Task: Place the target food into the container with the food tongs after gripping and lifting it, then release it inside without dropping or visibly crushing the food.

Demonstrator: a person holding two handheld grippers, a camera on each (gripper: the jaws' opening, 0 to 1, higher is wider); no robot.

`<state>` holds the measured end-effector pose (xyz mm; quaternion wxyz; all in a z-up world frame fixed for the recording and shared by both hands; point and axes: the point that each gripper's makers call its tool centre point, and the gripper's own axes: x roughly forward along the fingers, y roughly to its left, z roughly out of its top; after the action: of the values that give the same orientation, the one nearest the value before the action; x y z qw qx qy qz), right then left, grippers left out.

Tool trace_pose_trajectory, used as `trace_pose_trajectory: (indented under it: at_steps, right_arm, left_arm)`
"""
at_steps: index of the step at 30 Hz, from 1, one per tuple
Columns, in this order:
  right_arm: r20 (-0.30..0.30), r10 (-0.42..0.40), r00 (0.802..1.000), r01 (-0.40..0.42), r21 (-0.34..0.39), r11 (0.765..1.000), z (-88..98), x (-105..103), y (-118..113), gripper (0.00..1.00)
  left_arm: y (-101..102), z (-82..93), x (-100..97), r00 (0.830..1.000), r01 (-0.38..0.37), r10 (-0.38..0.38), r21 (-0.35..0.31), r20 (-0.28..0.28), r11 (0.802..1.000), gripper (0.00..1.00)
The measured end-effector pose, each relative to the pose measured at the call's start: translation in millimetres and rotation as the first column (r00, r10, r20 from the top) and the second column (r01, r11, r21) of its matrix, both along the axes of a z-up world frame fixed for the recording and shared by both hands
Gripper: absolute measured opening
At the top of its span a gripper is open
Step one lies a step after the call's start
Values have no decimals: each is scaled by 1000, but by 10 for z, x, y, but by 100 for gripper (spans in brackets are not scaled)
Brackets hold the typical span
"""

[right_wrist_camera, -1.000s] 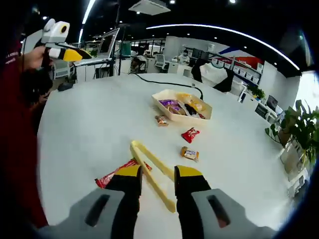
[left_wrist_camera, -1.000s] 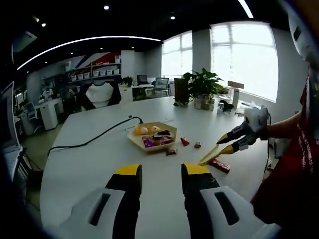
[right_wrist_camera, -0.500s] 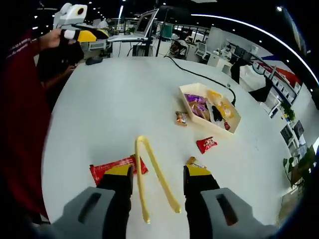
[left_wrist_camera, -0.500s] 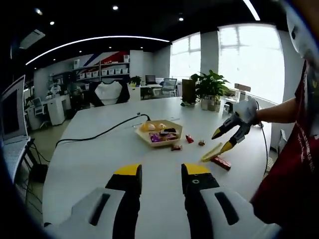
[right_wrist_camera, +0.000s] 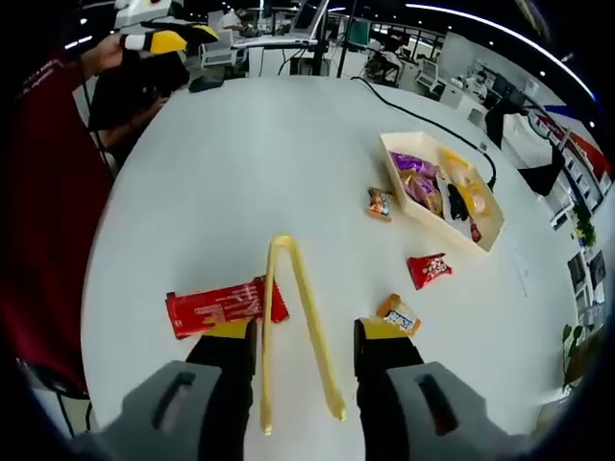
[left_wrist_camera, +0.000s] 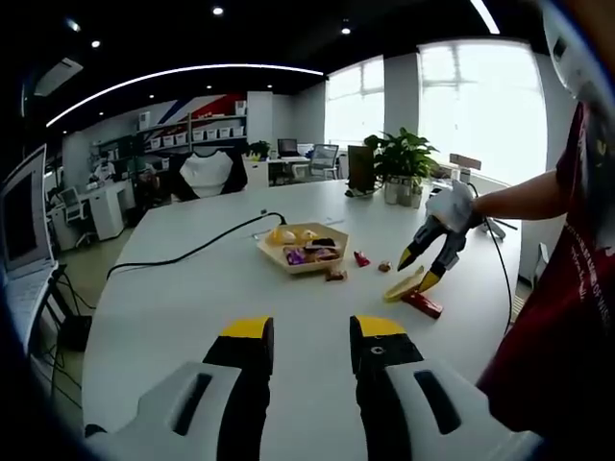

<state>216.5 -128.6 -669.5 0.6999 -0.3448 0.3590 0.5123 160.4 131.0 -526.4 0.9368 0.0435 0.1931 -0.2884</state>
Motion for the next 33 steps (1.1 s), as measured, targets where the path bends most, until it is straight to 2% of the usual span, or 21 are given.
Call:
trace_pose_trajectory:
  at_steps: [2,3,11,16,25,29,31,33]
  right_arm:
    - [-22,6,1000,-7,-26,1000,-70,-51,-30,32]
    - [-31,7,999,-7,6,1000,-40,-62,3,29]
    - [-47,-17,999,17,-3,1000,-46,-66,-19,25]
    - [-22,6,1000,-6,-11,1000,-45,-86,-12,21]
    - [-7,-76,997,76,30,997,2,-100,-20,17]
    - [-18,-175,984,176,97,980,76,-78,-37,17]
    - [-21,-229,973,230,142,963,146,-59,-46,17]
    - [-36,-292,956,294,198,935,217,-42,-58,17]
  left_arm:
    - [-5,-11,-4,1000,1,-1,1,-3,1000,34]
    - [-7,-13,-4,1000,2,-2,2,-4,1000,34]
    - [-31,-32,-2,1000,8,-8,5,-8,1000,34]
    - [-27,-52,-10,1000,5,-5,5,-12,1000,33]
    - [-25,-60,7,1000,4,-4,-6,-9,1000,33]
    - [-34,-66,26,1000,9,-9,-10,-8,1000,33]
    - [-36,-71,36,1000,10,-10,-15,-8,1000,33]
    - [-36,-72,45,1000,11,-11,-21,-7,1000,33]
